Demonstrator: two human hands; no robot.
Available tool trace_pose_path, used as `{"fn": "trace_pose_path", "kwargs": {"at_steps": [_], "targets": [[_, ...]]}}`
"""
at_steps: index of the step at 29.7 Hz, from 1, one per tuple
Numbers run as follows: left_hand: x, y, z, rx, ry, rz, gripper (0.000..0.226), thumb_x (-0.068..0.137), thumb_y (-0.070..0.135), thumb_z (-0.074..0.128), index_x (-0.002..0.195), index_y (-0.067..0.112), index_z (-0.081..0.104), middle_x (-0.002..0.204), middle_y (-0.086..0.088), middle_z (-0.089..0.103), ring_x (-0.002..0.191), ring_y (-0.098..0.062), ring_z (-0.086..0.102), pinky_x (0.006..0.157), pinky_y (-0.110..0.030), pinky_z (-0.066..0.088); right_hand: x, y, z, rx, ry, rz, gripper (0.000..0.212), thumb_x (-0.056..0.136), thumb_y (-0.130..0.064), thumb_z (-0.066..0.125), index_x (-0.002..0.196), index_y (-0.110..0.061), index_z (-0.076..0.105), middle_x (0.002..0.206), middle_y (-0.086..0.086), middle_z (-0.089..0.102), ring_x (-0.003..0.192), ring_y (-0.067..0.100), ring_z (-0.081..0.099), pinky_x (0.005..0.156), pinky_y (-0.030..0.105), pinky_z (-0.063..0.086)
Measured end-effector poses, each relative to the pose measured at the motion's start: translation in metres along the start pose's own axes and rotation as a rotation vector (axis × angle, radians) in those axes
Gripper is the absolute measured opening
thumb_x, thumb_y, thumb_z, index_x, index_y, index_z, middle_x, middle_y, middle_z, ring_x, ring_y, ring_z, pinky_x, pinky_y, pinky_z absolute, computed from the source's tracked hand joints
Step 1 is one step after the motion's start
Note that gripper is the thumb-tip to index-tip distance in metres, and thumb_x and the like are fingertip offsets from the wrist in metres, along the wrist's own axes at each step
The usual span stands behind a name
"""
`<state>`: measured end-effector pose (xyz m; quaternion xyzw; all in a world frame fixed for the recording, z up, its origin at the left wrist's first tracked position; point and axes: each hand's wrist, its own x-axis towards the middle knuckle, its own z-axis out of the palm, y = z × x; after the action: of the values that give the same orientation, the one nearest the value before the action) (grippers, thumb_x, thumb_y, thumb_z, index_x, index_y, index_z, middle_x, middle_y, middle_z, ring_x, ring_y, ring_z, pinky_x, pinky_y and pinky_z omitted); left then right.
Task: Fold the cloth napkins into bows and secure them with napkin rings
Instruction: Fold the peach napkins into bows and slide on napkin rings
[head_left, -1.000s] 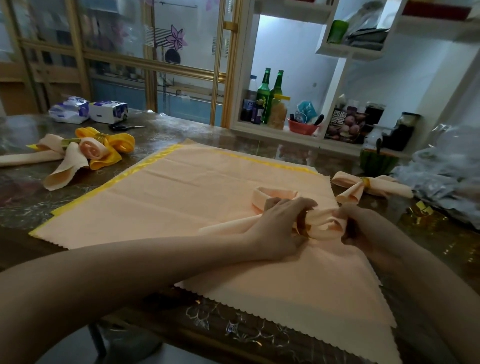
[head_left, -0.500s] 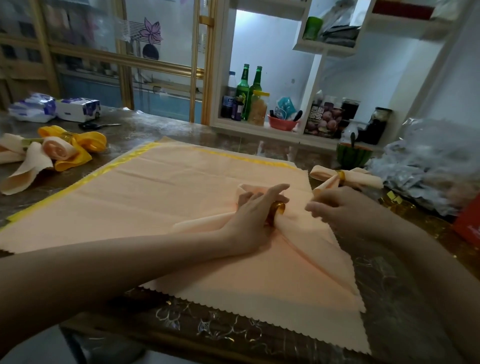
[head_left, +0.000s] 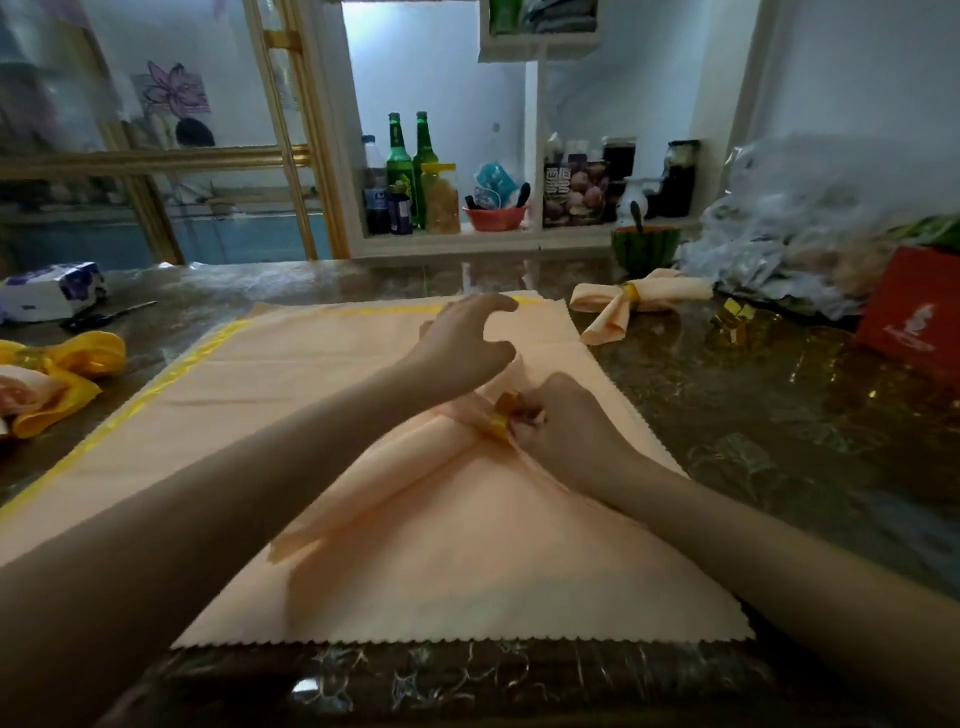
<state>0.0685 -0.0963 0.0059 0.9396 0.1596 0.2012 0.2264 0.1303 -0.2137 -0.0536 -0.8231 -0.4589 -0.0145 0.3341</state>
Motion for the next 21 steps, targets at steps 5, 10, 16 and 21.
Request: {"fn": "trace_pose_path", "kwargs": {"at_steps": [5, 10, 16, 21], "targets": [[0.022, -0.020, 0.027, 0.203, -0.184, -0.244, 0.064, 0.090, 0.050, 0.052, 0.141, 0.016, 0.035, 0.142, -0.006, 0.043, 0.127, -0.025, 0.042, 0.102, -0.039, 0.035, 0.001, 0.001, -0.002, 0.042, 0.016, 0.011, 0.018, 0.090, -0.013, 0.057, 0.101, -0.015, 0.072, 0.077, -0.008, 0.050, 0.066, 0.005, 0.043, 0.054, 0.005, 0.033], [0.030, -0.026, 0.033, 0.226, -0.147, -0.245, 0.052, 0.090, 0.043, 0.054, 0.133, 0.016, 0.047, 0.131, -0.005, 0.052, 0.117, -0.023, 0.049, 0.097, -0.038, 0.040, -0.003, -0.004, 0.001, 0.073, -0.015, -0.155, 0.022, 0.092, -0.007, 0.056, 0.107, -0.011, 0.071, 0.093, -0.014, 0.039, 0.080, 0.001, 0.041, 0.075, 0.003, 0.035], [0.029, -0.025, 0.028, 0.077, -0.214, -0.268, 0.021, 0.088, 0.026, 0.060, 0.102, 0.011, 0.065, 0.080, 0.002, 0.057, 0.070, -0.009, 0.051, 0.053, -0.018, 0.037, 0.001, -0.002, 0.006, -0.049, -0.060, -0.009, 0.024, 0.098, -0.029, 0.046, 0.082, -0.016, 0.060, 0.079, -0.005, 0.047, 0.076, 0.018, 0.049, 0.060, 0.027, 0.033], [0.016, -0.031, 0.011, 0.139, -0.210, -0.153, 0.027, 0.090, 0.026, 0.060, 0.112, 0.012, 0.064, 0.102, 0.000, 0.059, 0.091, -0.014, 0.052, 0.075, -0.023, 0.041, 0.007, 0.007, 0.003, 0.126, 0.073, 0.106, 0.023, 0.093, -0.021, 0.056, 0.077, -0.010, 0.068, 0.069, 0.001, 0.057, 0.062, 0.009, 0.047, 0.049, 0.021, 0.028]]}}
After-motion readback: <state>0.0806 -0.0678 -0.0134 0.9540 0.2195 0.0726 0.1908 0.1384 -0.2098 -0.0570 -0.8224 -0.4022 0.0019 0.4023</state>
